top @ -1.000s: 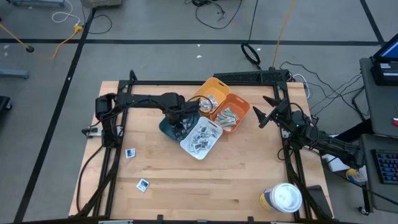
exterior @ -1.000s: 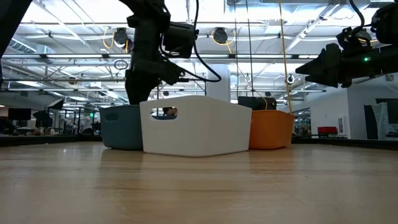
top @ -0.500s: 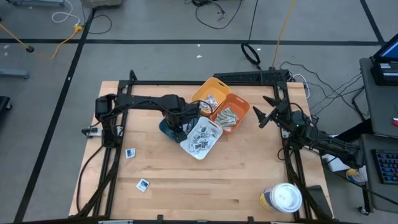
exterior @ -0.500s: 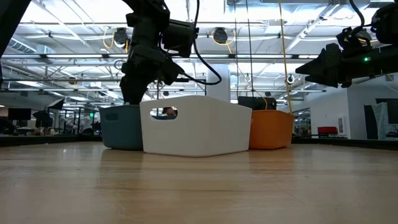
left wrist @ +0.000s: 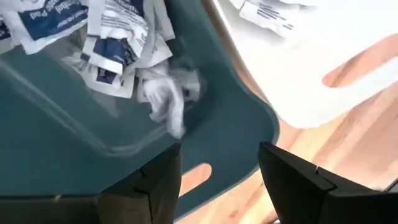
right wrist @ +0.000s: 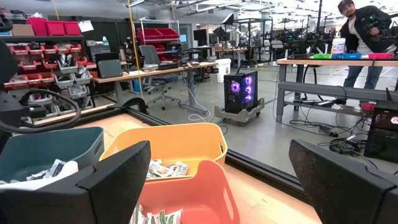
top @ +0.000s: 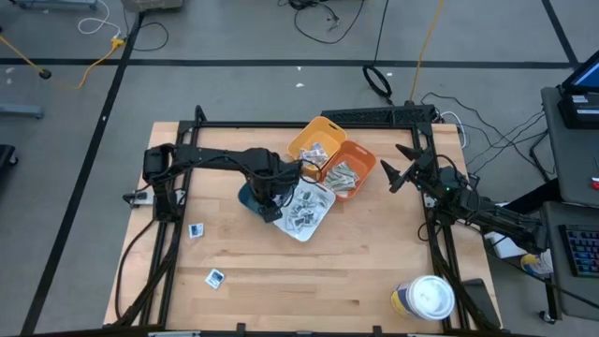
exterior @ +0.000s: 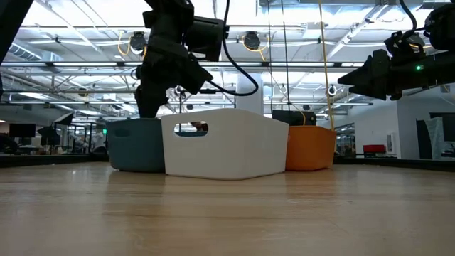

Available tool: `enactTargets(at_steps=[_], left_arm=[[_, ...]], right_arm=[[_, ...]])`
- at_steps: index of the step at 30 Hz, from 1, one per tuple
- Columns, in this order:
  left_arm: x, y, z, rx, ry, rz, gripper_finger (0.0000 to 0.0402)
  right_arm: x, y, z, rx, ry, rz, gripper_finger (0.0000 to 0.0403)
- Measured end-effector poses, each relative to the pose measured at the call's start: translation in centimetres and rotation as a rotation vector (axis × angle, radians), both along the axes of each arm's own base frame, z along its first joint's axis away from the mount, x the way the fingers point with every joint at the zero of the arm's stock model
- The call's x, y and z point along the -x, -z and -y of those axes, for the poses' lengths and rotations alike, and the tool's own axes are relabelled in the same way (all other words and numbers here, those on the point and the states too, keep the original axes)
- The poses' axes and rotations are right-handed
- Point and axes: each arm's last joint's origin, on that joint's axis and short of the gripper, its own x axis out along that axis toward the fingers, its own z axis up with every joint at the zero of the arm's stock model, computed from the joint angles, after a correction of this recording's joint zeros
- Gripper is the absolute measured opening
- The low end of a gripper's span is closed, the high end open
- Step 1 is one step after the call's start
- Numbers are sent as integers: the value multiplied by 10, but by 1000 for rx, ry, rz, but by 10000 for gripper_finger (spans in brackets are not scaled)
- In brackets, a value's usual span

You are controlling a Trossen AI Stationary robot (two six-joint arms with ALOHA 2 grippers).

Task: Pick & Place First Aid Supplies
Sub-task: Put the blue alcohol pad into the blue bin

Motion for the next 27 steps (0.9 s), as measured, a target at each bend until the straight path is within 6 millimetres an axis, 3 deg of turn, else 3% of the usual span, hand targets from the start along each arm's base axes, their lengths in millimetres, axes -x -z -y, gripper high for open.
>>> enactTargets(at_steps=[9,18,23,27], left_arm=[[2,1,-10,-80,-45,-24,216],[19,-26,-19,-189,-457,-73,216],[27,-39,-6,-227,-635,-74,216],[38,-42,18,-235,-703,-83,216]], right_arm=[[0,0,0,0,0,1,377],[0,0,0,0,0,0,377],[0,0,0,0,0,1,377],[0,0,0,0,0,1,377]])
